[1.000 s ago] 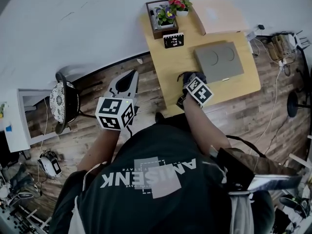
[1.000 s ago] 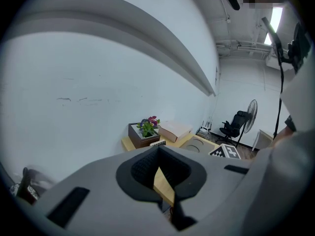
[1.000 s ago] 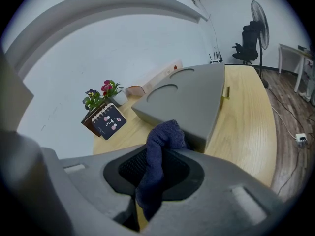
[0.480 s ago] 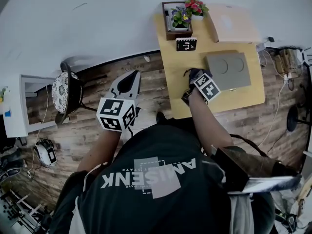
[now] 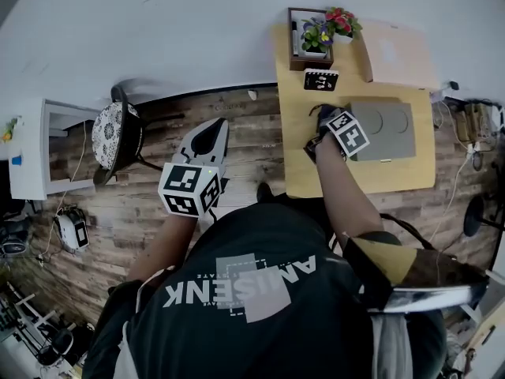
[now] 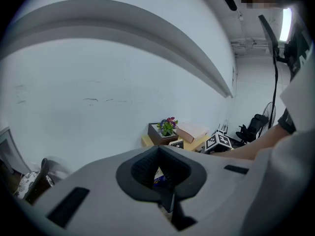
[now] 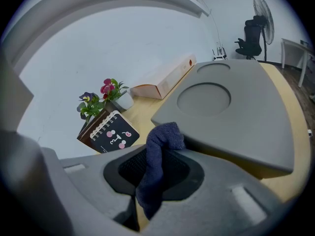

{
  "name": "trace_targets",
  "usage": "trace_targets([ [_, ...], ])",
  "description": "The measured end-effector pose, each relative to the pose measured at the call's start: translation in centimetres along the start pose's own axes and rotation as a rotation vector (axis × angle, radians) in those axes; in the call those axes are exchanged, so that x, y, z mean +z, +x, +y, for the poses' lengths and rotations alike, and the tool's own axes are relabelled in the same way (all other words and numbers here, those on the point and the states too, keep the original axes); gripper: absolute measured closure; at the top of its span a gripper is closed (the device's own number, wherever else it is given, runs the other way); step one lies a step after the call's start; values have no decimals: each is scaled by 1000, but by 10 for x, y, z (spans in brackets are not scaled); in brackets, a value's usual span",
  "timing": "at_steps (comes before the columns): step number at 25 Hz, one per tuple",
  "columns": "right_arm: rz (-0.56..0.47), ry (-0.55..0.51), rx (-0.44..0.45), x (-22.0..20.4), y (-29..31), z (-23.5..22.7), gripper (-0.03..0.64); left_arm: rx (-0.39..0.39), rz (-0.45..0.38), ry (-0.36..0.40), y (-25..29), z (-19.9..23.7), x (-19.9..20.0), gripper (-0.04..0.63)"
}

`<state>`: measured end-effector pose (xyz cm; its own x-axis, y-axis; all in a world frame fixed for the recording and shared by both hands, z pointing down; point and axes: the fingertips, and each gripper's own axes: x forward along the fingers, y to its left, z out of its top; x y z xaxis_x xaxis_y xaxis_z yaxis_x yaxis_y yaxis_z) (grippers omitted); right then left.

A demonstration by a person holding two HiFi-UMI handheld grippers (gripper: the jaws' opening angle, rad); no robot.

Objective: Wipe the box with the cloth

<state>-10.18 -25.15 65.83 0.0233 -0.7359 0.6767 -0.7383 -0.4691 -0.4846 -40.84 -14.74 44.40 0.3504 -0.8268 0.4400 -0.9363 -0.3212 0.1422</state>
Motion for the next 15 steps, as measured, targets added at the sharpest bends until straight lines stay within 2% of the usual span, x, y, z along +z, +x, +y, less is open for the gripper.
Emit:
trace_targets([
  [6, -5, -2, 27, 9, 12, 15, 545, 22, -2, -11, -8, 4, -1, 595],
  [9, -3, -44, 47, 13, 13, 23, 543, 33, -1, -18, -12, 6, -5, 595],
  [15, -8, -101, 145, 23, 0, 42, 543, 20, -16, -18, -15, -3, -8, 595],
])
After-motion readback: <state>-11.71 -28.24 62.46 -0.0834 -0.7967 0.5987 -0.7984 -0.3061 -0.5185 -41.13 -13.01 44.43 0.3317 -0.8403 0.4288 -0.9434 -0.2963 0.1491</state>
